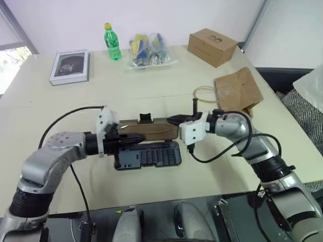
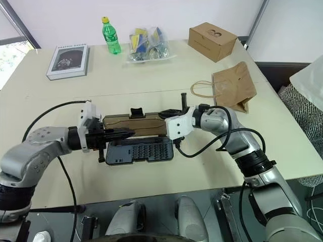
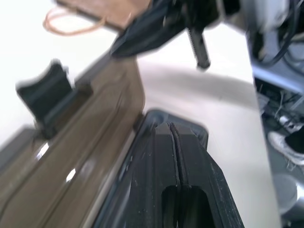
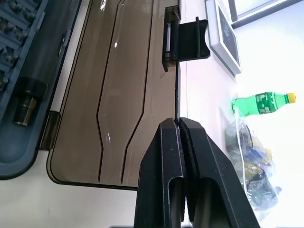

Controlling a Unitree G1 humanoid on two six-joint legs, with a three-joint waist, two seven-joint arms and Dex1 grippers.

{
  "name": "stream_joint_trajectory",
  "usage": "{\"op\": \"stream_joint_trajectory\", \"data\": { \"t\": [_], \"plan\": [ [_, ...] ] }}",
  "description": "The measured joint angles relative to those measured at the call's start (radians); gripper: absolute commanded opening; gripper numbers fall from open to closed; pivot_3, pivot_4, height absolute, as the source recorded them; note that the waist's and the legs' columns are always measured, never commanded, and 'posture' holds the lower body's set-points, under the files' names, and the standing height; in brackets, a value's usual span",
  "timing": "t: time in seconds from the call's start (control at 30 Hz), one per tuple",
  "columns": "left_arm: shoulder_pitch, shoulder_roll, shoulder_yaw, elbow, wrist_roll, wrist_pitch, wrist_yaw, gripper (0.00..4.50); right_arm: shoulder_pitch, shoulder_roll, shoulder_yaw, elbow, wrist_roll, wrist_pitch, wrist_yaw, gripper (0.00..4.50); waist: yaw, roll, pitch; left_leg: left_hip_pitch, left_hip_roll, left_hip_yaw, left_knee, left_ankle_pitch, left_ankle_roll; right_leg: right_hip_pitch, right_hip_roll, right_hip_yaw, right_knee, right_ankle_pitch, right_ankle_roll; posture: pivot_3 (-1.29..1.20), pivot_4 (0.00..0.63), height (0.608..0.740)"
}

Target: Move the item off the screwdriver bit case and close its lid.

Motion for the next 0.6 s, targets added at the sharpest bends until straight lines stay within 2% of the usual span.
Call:
{"op": "stream_joint_trajectory", "data": {
  "t": [0.13, 0.27, 0.6],
  "plan": [
    [-0.088, -0.023, 0.057, 0.037, -0.068, 0.037, 0.045, 0.00, -0.001, -0.003, 0.000, 0.001, -0.001, -0.002, 0.000, 0.03, 0.002, 0.000, 0.000, 0.000, 0.000, -0.001, 0.001, 0.000, 0.000, 0.000, 0.000, 0.000, 0.000, 0.000, 0.000, 0.00, 0.150, 0.740],
    [-0.167, -0.033, 0.121, 0.129, -0.078, 0.036, 0.098, 0.00, -0.001, -0.002, 0.001, 0.003, -0.001, -0.011, 0.000, 0.03, -0.002, 0.000, 0.000, 0.000, 0.000, 0.000, 0.001, 0.000, 0.000, 0.000, 0.000, 0.000, 0.000, 0.000, 0.000, 0.00, 0.150, 0.740],
    [-0.180, 0.003, 0.104, 0.419, 0.127, -0.146, 0.077, 0.00, -0.004, -0.004, 0.001, 0.005, -0.001, -0.020, 0.001, 0.03, 0.000, 0.000, 0.000, 0.000, 0.000, 0.000, 0.001, 0.000, 0.000, 0.000, 0.000, -0.001, 0.000, 0.000, 0.000, 0.00, 0.150, 0.740]
  ]
}}
